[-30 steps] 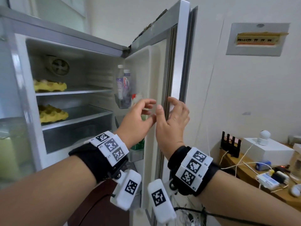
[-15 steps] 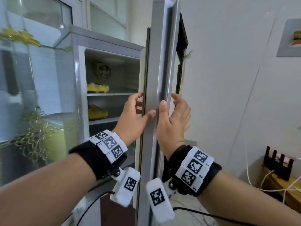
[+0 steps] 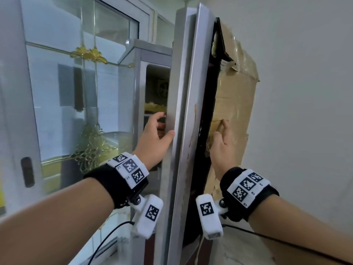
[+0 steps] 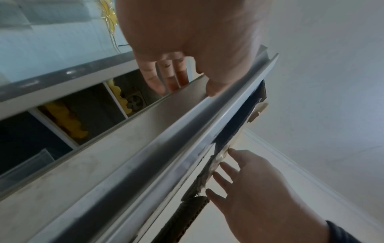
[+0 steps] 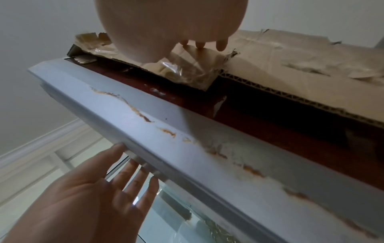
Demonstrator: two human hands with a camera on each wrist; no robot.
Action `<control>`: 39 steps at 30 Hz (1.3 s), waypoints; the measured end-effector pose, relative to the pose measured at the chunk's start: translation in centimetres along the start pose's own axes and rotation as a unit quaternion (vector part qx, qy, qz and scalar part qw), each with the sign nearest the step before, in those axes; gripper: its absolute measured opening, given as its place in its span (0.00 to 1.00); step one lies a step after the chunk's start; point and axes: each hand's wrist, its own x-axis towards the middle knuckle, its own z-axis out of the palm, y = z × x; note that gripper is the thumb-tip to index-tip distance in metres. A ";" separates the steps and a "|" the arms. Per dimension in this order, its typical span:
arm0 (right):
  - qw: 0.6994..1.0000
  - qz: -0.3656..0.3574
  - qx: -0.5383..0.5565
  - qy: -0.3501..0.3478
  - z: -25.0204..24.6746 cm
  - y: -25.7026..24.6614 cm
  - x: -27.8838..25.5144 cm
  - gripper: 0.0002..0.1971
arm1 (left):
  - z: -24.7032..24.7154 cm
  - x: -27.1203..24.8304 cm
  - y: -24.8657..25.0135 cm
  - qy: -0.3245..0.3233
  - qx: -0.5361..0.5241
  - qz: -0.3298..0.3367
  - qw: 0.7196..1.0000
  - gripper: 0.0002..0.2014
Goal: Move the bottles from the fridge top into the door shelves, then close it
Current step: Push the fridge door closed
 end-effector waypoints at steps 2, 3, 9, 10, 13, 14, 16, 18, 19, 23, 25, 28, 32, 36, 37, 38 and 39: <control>1.000 -0.005 0.006 -0.015 0.8 0.2 0.8 0.28 | -0.3 0.6 -0.5 0.012 0.017 -0.006 1.000 0.27; 1.000 -0.006 0.010 -0.022 1.3 0.3 1.0 0.27 | -0.5 0.9 -0.8 0.018 0.023 -0.011 1.000 0.26; 0.997 -0.014 0.020 -0.070 4.5 1.3 2.1 0.26 | -1.3 2.5 -2.5 0.058 0.041 -0.028 0.997 0.24; 0.997 -0.018 0.015 -0.076 4.8 1.4 2.3 0.26 | -1.5 2.8 -2.8 0.064 0.044 -0.032 0.996 0.24; 0.994 -0.023 0.008 -0.102 5.7 1.7 2.9 0.26 | -2.0 3.7 -3.6 0.082 0.053 -0.042 0.994 0.24; 0.994 -0.024 0.003 -0.111 5.9 1.8 3.1 0.27 | -2.2 3.9 -3.8 0.088 0.055 -0.046 0.994 0.24; 0.991 -0.028 -0.019 -0.132 6.2 1.9 3.4 0.28 | -2.3 4.3 -4.3 0.101 0.069 -0.057 0.991 0.24; 0.987 -0.032 -0.047 -0.149 6.6 2.0 3.8 0.31 | -2.3 4.8 -4.9 0.116 0.088 -0.060 0.987 0.23; 0.986 -0.035 -0.060 -0.151 6.9 2.0 4.0 0.31 | -2.3 5.0 -5.1 0.125 0.098 -0.061 0.986 0.23; 0.983 -0.037 -0.070 -0.165 8.0 2.3 4.6 0.35 | -2.5 6.2 -6.2 0.145 0.088 -0.077 0.982 0.21; 0.981 -0.040 -0.084 -0.171 8.5 2.5 5.1 0.36 | -2.6 6.6 -6.7 0.149 0.064 -0.076 0.984 0.21; 0.978 -0.045 -0.104 -0.177 9.0 2.8 5.7 0.37 | -2.9 7.3 -7.3 0.141 0.070 -0.077 0.984 0.26; 0.972 -0.049 -0.122 -0.196 10.1 3.4 6.5 0.39 | -3.3 8.0 -7.8 0.132 0.103 -0.080 0.983 0.22; 0.957 -0.036 -0.144 -0.249 11.2 3.8 7.6 0.41 | -3.6 8.6 -8.3 0.127 0.028 -0.111 0.985 0.23; 0.951 -0.028 -0.151 -0.268 11.4 3.8 7.9 0.42 | -3.6 8.7 -8.4 0.113 0.034 -0.115 0.986 0.23; 0.945 -0.021 -0.159 -0.285 11.6 3.8 8.2 0.42 | -3.6 8.9 -8.6 0.104 0.034 -0.115 0.987 0.23; 0.939 -0.015 -0.169 -0.298 11.7 3.8 8.5 0.43 | -3.6 8.9 -8.8 0.105 0.027 -0.121 0.987 0.23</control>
